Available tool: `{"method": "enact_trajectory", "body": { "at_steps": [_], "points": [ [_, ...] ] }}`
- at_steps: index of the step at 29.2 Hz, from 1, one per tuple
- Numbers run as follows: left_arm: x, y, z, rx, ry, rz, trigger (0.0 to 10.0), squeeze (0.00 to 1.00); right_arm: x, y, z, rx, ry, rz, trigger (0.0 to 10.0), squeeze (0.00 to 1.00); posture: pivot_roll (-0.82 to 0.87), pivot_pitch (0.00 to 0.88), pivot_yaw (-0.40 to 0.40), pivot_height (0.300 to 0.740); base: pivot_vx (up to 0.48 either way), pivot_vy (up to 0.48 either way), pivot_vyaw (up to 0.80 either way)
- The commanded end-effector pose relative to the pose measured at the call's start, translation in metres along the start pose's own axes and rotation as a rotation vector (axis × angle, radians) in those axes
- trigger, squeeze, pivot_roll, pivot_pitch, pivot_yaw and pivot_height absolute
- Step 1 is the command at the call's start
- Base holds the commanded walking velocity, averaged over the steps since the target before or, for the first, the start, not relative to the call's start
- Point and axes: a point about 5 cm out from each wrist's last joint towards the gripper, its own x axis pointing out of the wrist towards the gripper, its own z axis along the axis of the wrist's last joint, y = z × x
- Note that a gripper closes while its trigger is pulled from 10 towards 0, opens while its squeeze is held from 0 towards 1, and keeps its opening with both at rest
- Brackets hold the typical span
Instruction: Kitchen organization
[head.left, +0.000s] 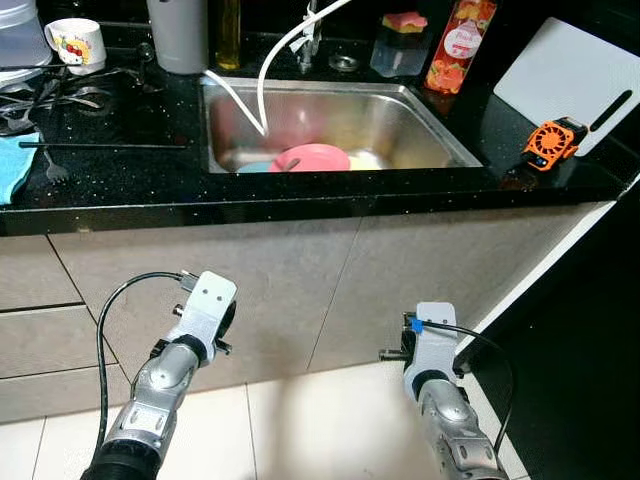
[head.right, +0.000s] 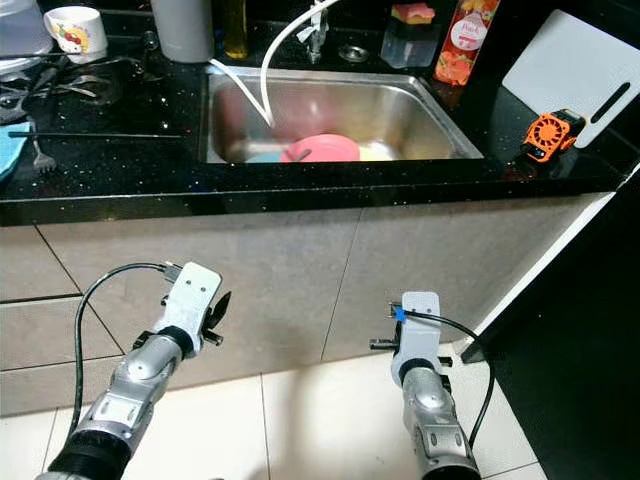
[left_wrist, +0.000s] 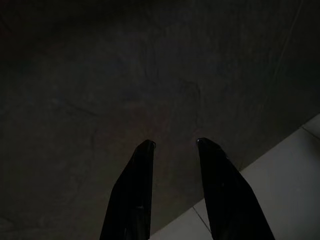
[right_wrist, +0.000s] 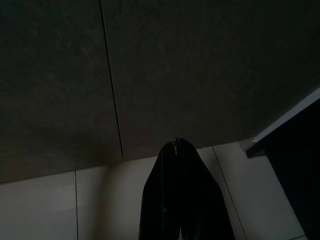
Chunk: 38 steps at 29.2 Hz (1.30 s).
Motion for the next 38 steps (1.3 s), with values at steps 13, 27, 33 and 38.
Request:
{"method": "enact_trajectory", "body": {
  "at_steps": [13, 27, 33, 38],
  "points": [
    [0.0022, -0.0133, -0.0041, -0.004, 0.007, -0.041, 10.0, 0.00, 0.0002, -0.0076, -0.0083, -0.004, 0.033, -0.016, 10.0, 0.00, 0.15, 0.014, -0.098, 0.740, 0.000, 0.000, 0.00],
    [0.0021, -0.0095, -0.0021, -0.007, -0.002, -0.040, 10.0, 0.00, -0.0005, -0.0079, -0.0061, 0.005, 0.021, -0.040, 10.0, 0.00, 0.13, 0.041, -0.076, 0.740, 0.000, 0.000, 0.00],
    [0.0017, -0.0095, -0.0019, -0.004, 0.000, -0.038, 10.0, 0.00, 0.0006, -0.0040, -0.0043, -0.024, 0.018, -0.008, 10.0, 0.00, 0.14, 0.048, -0.082, 0.740, 0.000, 0.000, 0.00],
    [0.0020, -0.0111, -0.0019, 0.002, 0.000, -0.046, 10.0, 0.00, -0.0005, -0.0081, -0.0037, -0.012, 0.014, -0.034, 10.0, 0.00, 0.12, 0.054, -0.071, 0.740, 0.000, 0.000, 0.00]
  ]
}}
